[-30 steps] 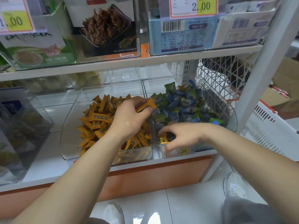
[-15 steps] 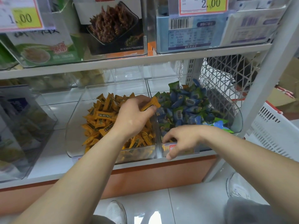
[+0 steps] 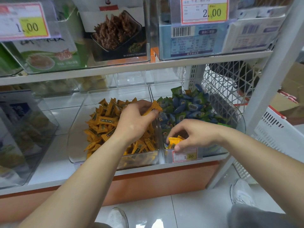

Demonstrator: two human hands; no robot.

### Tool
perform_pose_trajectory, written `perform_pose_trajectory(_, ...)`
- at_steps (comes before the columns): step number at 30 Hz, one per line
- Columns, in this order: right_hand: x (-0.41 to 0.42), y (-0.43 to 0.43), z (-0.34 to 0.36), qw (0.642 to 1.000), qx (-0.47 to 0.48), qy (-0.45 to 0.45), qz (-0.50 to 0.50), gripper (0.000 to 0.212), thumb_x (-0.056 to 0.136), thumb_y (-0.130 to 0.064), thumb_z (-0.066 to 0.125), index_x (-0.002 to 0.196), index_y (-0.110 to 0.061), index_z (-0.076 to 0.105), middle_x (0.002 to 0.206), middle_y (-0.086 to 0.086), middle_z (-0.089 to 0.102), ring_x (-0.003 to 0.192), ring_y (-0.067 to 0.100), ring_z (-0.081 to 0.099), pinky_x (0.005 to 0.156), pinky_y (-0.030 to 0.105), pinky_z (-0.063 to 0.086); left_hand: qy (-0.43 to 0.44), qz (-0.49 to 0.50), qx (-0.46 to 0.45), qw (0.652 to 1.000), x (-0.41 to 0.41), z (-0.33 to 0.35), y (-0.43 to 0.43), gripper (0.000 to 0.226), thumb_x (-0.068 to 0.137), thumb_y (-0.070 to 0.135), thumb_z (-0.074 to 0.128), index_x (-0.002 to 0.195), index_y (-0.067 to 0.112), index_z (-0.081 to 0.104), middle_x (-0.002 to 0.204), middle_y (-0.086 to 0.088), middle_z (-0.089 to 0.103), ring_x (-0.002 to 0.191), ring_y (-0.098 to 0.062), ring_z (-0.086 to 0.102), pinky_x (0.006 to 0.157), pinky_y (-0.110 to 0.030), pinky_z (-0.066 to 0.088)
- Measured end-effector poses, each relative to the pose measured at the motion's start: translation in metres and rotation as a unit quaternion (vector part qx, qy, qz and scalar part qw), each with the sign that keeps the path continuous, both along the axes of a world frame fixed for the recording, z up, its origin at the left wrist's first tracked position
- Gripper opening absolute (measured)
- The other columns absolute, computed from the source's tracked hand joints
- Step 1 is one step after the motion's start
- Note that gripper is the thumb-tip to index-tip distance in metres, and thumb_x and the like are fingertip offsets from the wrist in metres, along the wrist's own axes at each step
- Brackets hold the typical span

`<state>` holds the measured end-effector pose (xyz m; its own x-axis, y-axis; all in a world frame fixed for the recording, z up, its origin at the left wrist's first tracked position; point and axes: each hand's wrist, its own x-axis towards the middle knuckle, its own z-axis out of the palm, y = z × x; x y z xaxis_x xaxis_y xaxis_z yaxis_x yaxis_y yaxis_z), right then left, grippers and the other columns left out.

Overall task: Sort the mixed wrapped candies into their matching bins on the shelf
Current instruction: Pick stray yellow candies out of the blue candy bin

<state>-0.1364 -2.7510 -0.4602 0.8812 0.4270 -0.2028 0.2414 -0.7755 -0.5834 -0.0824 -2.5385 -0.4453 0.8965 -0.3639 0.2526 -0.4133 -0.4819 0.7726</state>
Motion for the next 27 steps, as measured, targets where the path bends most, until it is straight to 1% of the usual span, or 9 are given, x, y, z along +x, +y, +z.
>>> perform_pose_trajectory(4, 0.001, -0.012, -0.002, 0.995, 0.076, -0.008, -0.061, 0.02, 0.085, -0.025, 0.079, 0.1, -0.037, 0.072, 0.087, -0.023, 0.073, 0.078, -0.001, 0.068, 0.069, 0.017, 0.052, 0.004, 0.002, -0.011, 1.0, 0.001, -0.001, 0.001, 0.023, 0.092, 0.032, 0.066, 0.109, 0.018, 0.072, 0.096, 0.007, 0.073, 0.091, -0.006, 0.065, 0.08, -0.023, 0.046)
perform_pose_trajectory(6, 0.004, -0.017, -0.004, 0.989, 0.077, -0.067, -0.111, 0.021, 0.085, -0.026, 0.078, 0.098, -0.041, 0.071, 0.089, -0.017, 0.073, 0.083, 0.0, 0.067, 0.073, 0.024, 0.053, 0.01, 0.01, -0.016, 1.0, 0.001, -0.002, 0.0, 0.032, 0.092, 0.033, 0.066, 0.118, 0.016, 0.07, 0.105, 0.003, 0.073, 0.099, -0.009, 0.066, 0.086, -0.027, 0.049)
perform_pose_trajectory(9, 0.008, -0.022, -0.006, 0.961, 0.114, -0.143, -0.207, 0.022, 0.085, -0.019, 0.078, 0.097, -0.035, 0.069, 0.089, -0.018, 0.07, 0.083, -0.006, 0.066, 0.073, 0.02, 0.048, 0.01, 0.031, -0.019, 0.999, 0.001, -0.003, -0.001, 0.049, 0.093, 0.039, 0.064, 0.133, 0.01, 0.06, 0.122, -0.002, 0.07, 0.115, -0.014, 0.063, 0.096, -0.029, 0.047)
perform_pose_trajectory(12, 0.008, -0.015, -0.001, 0.893, 0.336, -0.084, -0.287, 0.015, 0.088, -0.007, 0.073, 0.1, -0.017, 0.071, 0.092, 0.001, 0.074, 0.086, 0.018, 0.074, 0.068, 0.029, 0.06, 0.005, 0.035, -0.054, 0.998, -0.001, 0.0, -0.006, 0.038, 0.095, 0.041, 0.061, 0.124, 0.015, 0.065, 0.112, 0.002, 0.073, 0.108, -0.011, 0.065, 0.095, -0.031, 0.05)
perform_pose_trajectory(14, 0.006, -0.003, 0.006, 0.849, 0.434, -0.059, -0.295, 0.012, 0.089, -0.004, 0.071, 0.098, -0.012, 0.071, 0.094, 0.008, 0.074, 0.087, 0.023, 0.074, 0.067, 0.029, 0.06, -0.014, 0.04, -0.085, 0.995, -0.003, 0.001, -0.012, 0.015, 0.097, 0.037, 0.06, 0.105, 0.028, 0.068, 0.099, 0.013, 0.073, 0.096, 0.001, 0.065, 0.085, -0.019, 0.049)
perform_pose_trajectory(16, 0.006, 0.012, 0.011, 0.829, 0.47, -0.059, -0.296, 0.01, 0.09, -0.004, 0.071, 0.099, -0.006, 0.07, 0.096, 0.012, 0.073, 0.087, 0.023, 0.074, 0.07, 0.03, 0.06, -0.014, 0.042, -0.13, 0.99, -0.006, 0.004, -0.019, 0.009, 0.098, 0.034, 0.058, 0.102, 0.03, 0.066, 0.099, 0.012, 0.071, 0.096, 0.001, 0.065, 0.083, -0.015, 0.048)
perform_pose_trajectory(20, 0.003, 0.034, 0.015, 0.808, 0.494, -0.058, -0.314, 0.016, 0.088, -0.009, 0.073, 0.102, -0.001, 0.071, 0.102, 0.016, 0.073, 0.094, 0.026, 0.073, 0.073, 0.031, 0.06, 0.043, 0.007, -0.186, 0.982, -0.012, 0.007, -0.025, 0.025, 0.099, 0.033, 0.056, 0.121, 0.021, 0.059, 0.116, -0.007, 0.069, 0.109, -0.028, 0.065, 0.094, -0.052, 0.053)
perform_pose_trajectory(23, 0.0, 0.042, 0.016, 0.796, 0.51, -0.033, -0.325, 0.014, 0.089, -0.009, 0.072, 0.101, 0.0, 0.073, 0.102, 0.018, 0.074, 0.093, 0.026, 0.074, 0.071, 0.027, 0.059, 0.032, -0.028, -0.125, 0.991, -0.011, 0.008, -0.02, 0.035, 0.099, 0.032, 0.058, 0.13, 0.014, 0.058, 0.12, -0.01, 0.067, 0.109, -0.025, 0.065, 0.09, -0.049, 0.056)
perform_pose_trajectory(27, -0.002, 0.042, 0.021, 0.797, 0.539, 0.032, -0.271, 0.022, 0.095, -0.011, 0.065, 0.112, 0.002, 0.069, 0.111, 0.017, 0.072, 0.103, 0.028, 0.071, 0.077, 0.028, 0.059, 0.013, -0.053, -0.113, 0.992, -0.005, 0.011, -0.007, 0.015, 0.093, 0.028, 0.065, 0.106, 0.025, 0.069, 0.095, 0.004, 0.074, 0.089, -0.016, 0.071, 0.08, -0.045, 0.06)
